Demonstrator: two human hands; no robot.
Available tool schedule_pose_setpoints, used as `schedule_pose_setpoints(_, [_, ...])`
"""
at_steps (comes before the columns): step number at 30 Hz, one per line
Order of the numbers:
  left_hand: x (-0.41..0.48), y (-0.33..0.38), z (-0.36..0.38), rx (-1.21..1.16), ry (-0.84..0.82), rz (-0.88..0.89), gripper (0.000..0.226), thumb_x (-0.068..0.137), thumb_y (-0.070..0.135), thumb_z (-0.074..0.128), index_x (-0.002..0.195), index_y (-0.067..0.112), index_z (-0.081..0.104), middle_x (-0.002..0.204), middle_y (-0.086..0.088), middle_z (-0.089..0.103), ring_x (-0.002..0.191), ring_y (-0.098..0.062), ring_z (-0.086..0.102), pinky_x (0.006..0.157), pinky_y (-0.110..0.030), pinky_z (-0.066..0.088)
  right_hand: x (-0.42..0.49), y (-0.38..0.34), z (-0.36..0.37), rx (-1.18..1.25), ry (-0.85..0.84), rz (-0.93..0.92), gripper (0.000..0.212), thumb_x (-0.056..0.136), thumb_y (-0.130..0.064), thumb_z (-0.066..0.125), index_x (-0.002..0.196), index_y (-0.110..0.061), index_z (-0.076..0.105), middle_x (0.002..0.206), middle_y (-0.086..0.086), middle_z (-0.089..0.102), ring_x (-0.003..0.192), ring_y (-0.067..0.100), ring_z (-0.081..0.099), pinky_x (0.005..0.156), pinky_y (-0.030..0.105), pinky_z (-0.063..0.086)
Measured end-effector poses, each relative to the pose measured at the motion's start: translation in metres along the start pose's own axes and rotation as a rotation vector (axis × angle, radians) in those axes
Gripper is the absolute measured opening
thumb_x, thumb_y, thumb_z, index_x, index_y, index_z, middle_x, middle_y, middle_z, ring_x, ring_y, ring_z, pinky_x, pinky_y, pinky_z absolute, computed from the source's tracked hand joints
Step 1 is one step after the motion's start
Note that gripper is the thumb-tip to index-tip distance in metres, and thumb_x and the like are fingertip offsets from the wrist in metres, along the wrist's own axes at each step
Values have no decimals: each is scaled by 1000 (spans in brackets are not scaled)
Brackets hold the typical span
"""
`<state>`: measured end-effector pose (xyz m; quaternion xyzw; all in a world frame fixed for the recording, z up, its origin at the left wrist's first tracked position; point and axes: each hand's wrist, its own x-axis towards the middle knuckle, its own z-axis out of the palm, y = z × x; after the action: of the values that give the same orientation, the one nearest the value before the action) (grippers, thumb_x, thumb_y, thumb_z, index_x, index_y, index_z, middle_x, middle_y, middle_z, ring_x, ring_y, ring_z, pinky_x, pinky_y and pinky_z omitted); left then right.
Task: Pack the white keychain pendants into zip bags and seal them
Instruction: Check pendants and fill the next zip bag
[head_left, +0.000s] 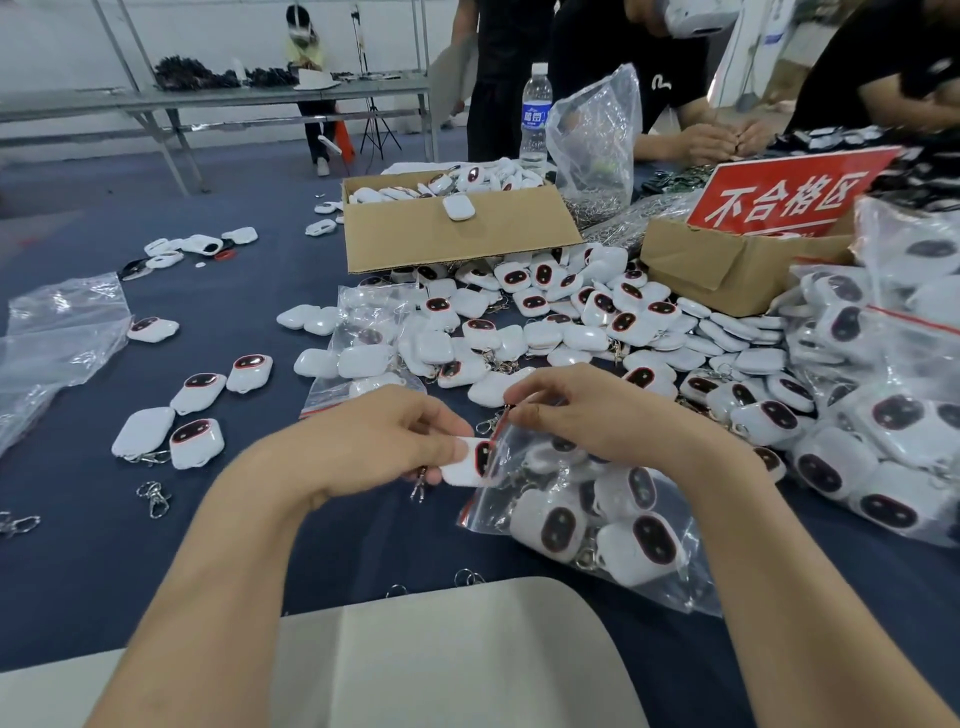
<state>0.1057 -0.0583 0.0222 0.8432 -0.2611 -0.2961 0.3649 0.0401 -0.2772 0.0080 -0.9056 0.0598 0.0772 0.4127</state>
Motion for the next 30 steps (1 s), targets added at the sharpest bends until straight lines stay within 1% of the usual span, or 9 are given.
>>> schedule_pose_setpoints(3, [5, 3, 9, -32, -48, 54, 15, 98, 19, 65, 111, 18, 74, 92, -17, 72, 76, -8, 61, 72, -19, 52, 0, 0, 0, 11, -24, -7, 17, 98, -39, 62, 114, -36, 63, 103, -15, 71, 96, 7, 69, 94, 34, 54])
schedule_pose_setpoints(6, [7, 5, 19, -60, -90, 74, 19, 101, 10, 59, 114, 15, 73, 92, -13, 67, 82, -12, 59, 75, -21, 51, 0, 0, 1, -14, -33, -5, 22, 96, -44, 63, 118, -39, 62, 108, -15, 68, 102, 8, 66, 98, 35, 51])
schedule_pose_setpoints(9, [10, 6, 24, -198, -78, 42, 37, 98, -1, 57, 131, 14, 62, 84, -4, 69, 76, -10, 62, 71, -18, 51, -1, 0, 1, 8, -43, -19, 21, 96, -41, 64, 117, -38, 63, 108, -15, 69, 101, 6, 66, 100, 36, 50])
schedule_pose_setpoints(12, [11, 10, 27, -348, -56, 18, 48, 97, -6, 56, 141, 10, 50, 87, -9, 70, 73, -12, 63, 69, -21, 51, 0, 0, 1, 27, -42, -41, 20, 96, -36, 66, 115, -38, 63, 106, -12, 72, 101, 8, 67, 100, 36, 50])
schedule_pose_setpoints(17, [12, 15, 32, -420, -89, 21, 51, 98, -5, 49, 146, 11, 46, 101, -17, 66, 89, -23, 57, 80, -32, 51, 0, 0, 0, 16, -50, -39, 30, 97, -38, 65, 126, -36, 61, 105, -12, 71, 98, 9, 67, 93, 32, 53])
schedule_pose_setpoints(21, [12, 14, 28, -586, -94, -30, 46, 99, -6, 45, 140, 14, 51, 97, -14, 75, 82, -22, 72, 81, -34, 62, -2, -1, 1, 0, -35, -52, 32, 97, -40, 64, 128, -37, 60, 101, -13, 69, 95, 9, 67, 87, 27, 51])
schedule_pose_setpoints(25, [14, 13, 21, -640, 40, -37, 35, 101, -5, 38, 125, 13, 57, 95, -15, 78, 80, -27, 77, 65, -30, 62, -4, 1, -3, 8, 120, -71, 27, 99, -41, 59, 125, -35, 63, 102, -17, 66, 92, 5, 67, 76, 17, 46])
schedule_pose_setpoints(28, [15, 11, 17, -578, 179, -6, 30, 104, 1, 41, 120, 13, 63, 95, -13, 78, 73, -19, 75, 60, -25, 60, -3, 7, -9, -107, 323, -34, 30, 101, -36, 56, 131, -30, 62, 123, -6, 63, 109, 12, 59, 88, 28, 43])
schedule_pose_setpoints(30, [17, 9, 16, -516, 256, 0, 29, 104, 4, 42, 118, 15, 65, 95, -12, 77, 67, -15, 71, 58, -25, 59, -3, 11, -11, -302, 418, 98, 40, 102, -39, 54, 141, -28, 54, 145, 5, 50, 133, 25, 45, 108, 42, 38])
